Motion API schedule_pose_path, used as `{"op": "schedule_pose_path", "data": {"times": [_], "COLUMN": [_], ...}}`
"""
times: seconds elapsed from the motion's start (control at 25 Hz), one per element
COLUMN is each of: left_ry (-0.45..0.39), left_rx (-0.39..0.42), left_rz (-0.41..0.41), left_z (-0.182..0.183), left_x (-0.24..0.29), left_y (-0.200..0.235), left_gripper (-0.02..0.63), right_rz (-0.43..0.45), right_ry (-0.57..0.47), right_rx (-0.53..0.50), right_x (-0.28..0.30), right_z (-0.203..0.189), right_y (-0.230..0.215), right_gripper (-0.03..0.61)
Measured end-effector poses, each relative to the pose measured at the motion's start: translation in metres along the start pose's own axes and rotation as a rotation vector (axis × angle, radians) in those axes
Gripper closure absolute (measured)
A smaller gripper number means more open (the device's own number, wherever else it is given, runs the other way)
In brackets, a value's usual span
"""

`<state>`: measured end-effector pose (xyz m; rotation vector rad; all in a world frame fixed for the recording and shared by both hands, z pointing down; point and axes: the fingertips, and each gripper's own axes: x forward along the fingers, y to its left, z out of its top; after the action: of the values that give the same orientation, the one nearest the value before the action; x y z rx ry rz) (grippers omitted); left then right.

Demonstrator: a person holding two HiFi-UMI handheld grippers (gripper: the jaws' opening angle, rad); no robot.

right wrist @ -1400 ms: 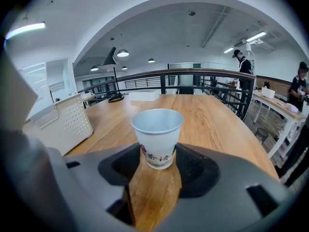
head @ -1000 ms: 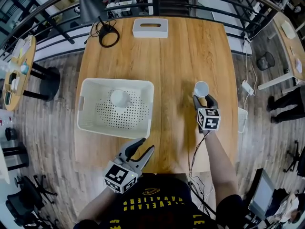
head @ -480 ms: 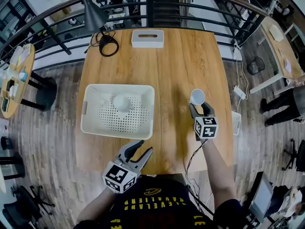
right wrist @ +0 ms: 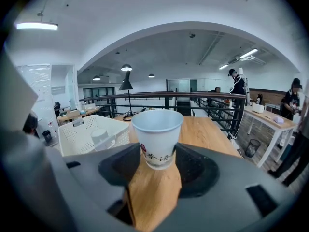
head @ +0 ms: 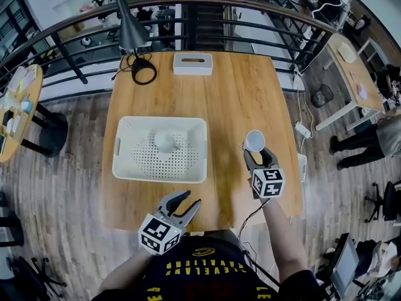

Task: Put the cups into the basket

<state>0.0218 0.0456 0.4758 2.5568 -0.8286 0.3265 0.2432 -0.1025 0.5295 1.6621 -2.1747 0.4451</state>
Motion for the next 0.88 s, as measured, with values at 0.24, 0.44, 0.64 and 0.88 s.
{"op": "schedule_pose_path", "data": {"times": [0.24,0.44,0.64,0.88], "left_ry": [-0.029,-0.044,-0.074,-0.067], "left_rx": [0.003,-0.006,-0.015,-0.014], "left_rz": [-0.037,-0.014,0.022,0.073], "left_z": [-0.006,-0.013,-0.007,-0.006], "left_x": [-0.033,-0.064,-0.076,-0.075], "left_y": [0.009,0.031,0.044,0.044], "left_gripper": [0.465,0.466,0.465,0.466], "right_rz": [-0.041,-0.020,0.043,0.143], "right_ry": [-0.042,-0.087,-0.112,-0.129], "right_rx": [-0.009,-0.006,-0.025,-0.056], "right_x": [-0.029,-0.050,-0.065,-0.067], "right_z": [0.017,0.031,0.040,0.047], "right_y": [0.031,0.078,0.118,0.144], "right_gripper": [0.344,0.344,0.344,0.344]}}
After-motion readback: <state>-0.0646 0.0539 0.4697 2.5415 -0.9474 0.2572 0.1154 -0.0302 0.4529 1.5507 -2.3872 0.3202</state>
